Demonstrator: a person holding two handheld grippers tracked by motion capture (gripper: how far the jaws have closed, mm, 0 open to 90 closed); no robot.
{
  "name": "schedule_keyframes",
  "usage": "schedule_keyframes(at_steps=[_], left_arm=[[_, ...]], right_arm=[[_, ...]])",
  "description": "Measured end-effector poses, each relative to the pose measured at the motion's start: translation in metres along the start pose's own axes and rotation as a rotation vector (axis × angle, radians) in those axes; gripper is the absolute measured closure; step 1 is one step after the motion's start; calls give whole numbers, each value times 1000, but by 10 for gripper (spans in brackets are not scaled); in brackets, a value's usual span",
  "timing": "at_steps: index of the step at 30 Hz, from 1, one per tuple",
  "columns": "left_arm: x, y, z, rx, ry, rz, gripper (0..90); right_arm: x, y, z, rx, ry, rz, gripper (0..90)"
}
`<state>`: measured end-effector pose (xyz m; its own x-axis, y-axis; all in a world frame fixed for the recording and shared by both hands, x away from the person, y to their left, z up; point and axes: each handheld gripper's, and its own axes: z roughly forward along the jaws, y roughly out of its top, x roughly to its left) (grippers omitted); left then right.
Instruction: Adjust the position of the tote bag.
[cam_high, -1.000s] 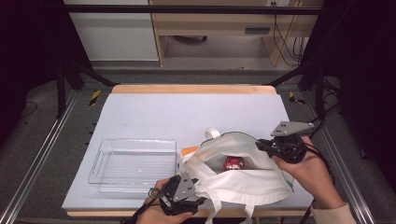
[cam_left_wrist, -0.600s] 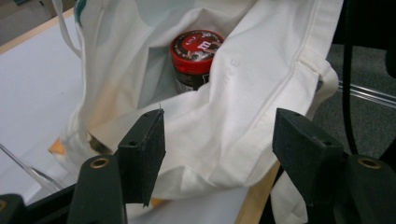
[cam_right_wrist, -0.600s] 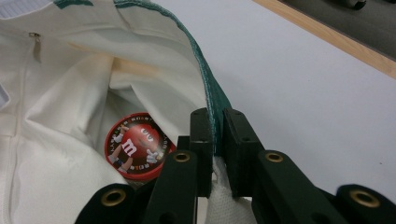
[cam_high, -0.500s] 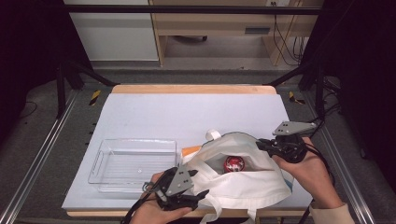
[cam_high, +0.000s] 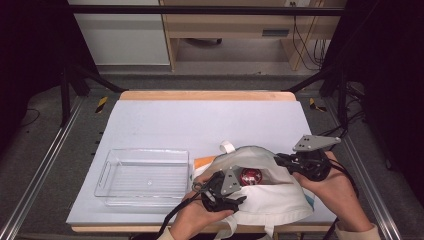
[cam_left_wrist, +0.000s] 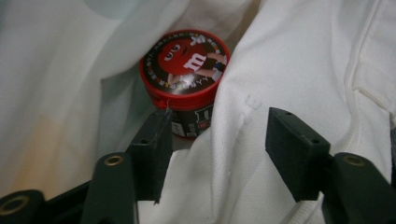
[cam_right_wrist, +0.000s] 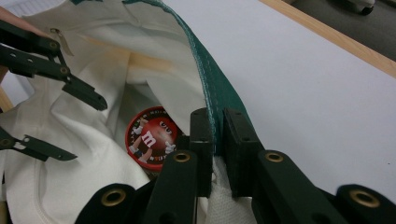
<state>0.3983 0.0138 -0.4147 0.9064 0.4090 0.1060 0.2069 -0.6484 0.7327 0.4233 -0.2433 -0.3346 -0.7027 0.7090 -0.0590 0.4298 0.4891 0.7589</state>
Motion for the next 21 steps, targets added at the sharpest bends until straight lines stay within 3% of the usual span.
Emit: schedule_keyframes(at_steps=[2,3,10,21], left_arm=[[-1,-1,2,8,-5,0,551],[-1,-1,3,8,-8,-2,551],[-5,-7,0,-12,-8,-15,788],[-12,-19,1,-16,-22,-7,870]], right_arm=[[1,-1,0,2,0,0,826],[1,-1,0,2,0,0,826],[2,-6,7,14,7,6,826],[-3,-10,13,27,-9,21,829]])
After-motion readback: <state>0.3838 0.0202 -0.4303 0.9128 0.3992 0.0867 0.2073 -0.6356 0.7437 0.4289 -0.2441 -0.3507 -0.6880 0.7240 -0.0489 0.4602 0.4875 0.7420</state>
